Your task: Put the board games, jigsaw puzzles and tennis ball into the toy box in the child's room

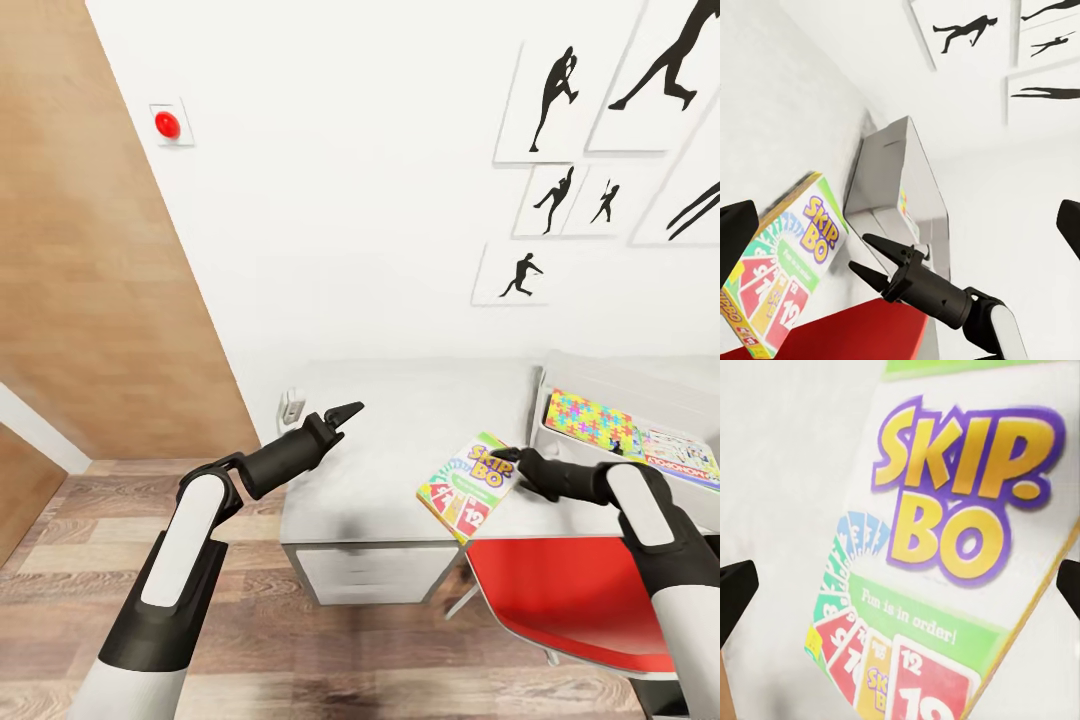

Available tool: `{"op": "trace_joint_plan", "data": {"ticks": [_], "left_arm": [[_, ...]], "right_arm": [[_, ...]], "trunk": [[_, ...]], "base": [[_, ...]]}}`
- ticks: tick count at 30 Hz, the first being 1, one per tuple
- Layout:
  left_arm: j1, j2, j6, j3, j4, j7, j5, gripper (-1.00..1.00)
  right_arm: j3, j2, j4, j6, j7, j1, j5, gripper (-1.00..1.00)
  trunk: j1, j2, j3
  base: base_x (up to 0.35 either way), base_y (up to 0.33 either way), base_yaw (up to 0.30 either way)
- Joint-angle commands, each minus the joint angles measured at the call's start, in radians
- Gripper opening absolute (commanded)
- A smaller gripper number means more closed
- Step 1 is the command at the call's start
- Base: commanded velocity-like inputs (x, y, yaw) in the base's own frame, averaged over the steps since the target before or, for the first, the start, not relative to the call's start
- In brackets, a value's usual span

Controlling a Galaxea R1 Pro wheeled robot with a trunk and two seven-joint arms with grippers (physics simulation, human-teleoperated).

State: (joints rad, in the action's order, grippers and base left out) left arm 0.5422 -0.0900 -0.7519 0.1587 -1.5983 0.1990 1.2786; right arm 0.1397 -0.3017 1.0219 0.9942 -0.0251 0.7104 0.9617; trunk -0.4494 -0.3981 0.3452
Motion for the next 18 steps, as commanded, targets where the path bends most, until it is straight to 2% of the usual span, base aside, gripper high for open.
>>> {"op": "trace_joint_plan", "data": {"ticks": [1, 9, 18], "left_arm": [[0.001, 0.000, -0.003, 0.000, -0.001, 0.010, 0.010, 1.00], [0.001, 0.000, -0.003, 0.001, -0.001, 0.010, 0.010, 1.00], [0.001, 0.000, -0.003, 0.002, 0.000, 0.010, 0.010, 1.00]], "right_arm": [[0.005, 0.000, -0.004, 0.004, -0.010, 0.001, 0.003, 1.00], [0.048, 0.003, -0.054, 0.001, -0.068, 0.021, 0.003, 1.00], [0.059, 0.003, -0.092, -0.022, -0.083, 0.036, 0.002, 1.00]], "trunk": [[-0.001, -0.002, 0.002], [-0.001, -0.002, 0.002], [-0.001, -0.002, 0.002]], "base": [[0.000, 0.000, 0.000], [0.000, 0.000, 0.000], [0.000, 0.000, 0.000]]}}
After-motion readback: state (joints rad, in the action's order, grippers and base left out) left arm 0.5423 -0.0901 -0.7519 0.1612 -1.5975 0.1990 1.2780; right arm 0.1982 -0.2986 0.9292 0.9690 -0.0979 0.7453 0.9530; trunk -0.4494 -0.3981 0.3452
